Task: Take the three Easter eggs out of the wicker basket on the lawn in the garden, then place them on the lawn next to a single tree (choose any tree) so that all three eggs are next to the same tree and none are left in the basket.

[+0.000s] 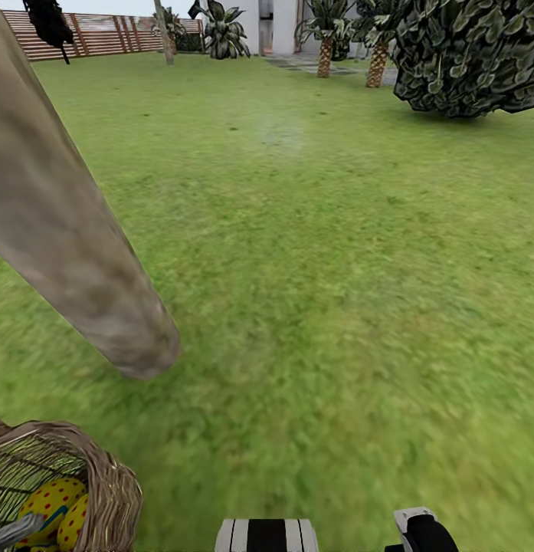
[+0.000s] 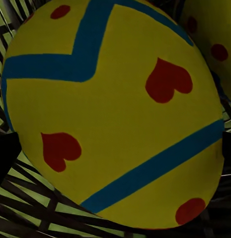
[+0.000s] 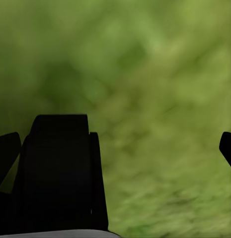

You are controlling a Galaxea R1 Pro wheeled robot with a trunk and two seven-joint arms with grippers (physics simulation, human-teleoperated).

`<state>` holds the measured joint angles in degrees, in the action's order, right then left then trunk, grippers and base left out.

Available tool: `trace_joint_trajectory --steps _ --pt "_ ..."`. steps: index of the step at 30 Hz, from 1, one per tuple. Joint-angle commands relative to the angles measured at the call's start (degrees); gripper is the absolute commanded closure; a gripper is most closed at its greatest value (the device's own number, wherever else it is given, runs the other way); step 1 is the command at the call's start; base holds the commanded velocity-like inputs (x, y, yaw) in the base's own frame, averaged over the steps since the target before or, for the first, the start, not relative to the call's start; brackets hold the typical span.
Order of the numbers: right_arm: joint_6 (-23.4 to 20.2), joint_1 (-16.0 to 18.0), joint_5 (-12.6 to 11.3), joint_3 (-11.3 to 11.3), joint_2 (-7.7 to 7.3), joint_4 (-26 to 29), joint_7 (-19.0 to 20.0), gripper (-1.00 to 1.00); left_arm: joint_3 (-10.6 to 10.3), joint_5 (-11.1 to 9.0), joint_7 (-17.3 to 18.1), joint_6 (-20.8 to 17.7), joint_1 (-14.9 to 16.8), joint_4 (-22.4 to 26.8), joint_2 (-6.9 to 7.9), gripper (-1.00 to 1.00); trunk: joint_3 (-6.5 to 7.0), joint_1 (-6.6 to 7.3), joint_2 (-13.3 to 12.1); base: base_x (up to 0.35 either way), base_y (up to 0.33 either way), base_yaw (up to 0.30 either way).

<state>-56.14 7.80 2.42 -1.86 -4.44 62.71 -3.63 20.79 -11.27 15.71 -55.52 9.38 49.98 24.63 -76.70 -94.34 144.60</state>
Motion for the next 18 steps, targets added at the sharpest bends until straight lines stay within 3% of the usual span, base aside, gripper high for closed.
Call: trace_joint_trajectory --steps 1,9,10,18 --pt "-0.3 0.0 0.2 -0.2 -0.05 0.0 -0.1 -1.00 0.1 0.0 0.2 -0.3 0.0 0.0 -0.01 -1.00 -0.04 0.01 0.0 0.000 0.000 0.000" --pt "-0.3 0.0 0.2 -0.2 -0.04 -0.1 -0.1 -1.00 0.1 0.1 0.2 -0.3 0.0 0.1 -0.10 -1.00 -0.04 0.01 0.0 0.000 0.000 0.000" --pt "-0.3 0.0 0.3 -0.2 -0.04 -0.1 -0.1 -1.00 0.1 0.1 0.2 -0.3 0.0 0.1 -0.11 1.00 -0.04 0.01 0.0 0.000 0.000 0.000" --pt "-0.3 0.0 -0.3 -0.2 0.02 -0.2 -0.1 -1.00 0.1 0.0 0.2 -0.3 0.0 0.0 -0.05 1.00 -0.04 0.01 0.0 0.000 0.000 0.000"
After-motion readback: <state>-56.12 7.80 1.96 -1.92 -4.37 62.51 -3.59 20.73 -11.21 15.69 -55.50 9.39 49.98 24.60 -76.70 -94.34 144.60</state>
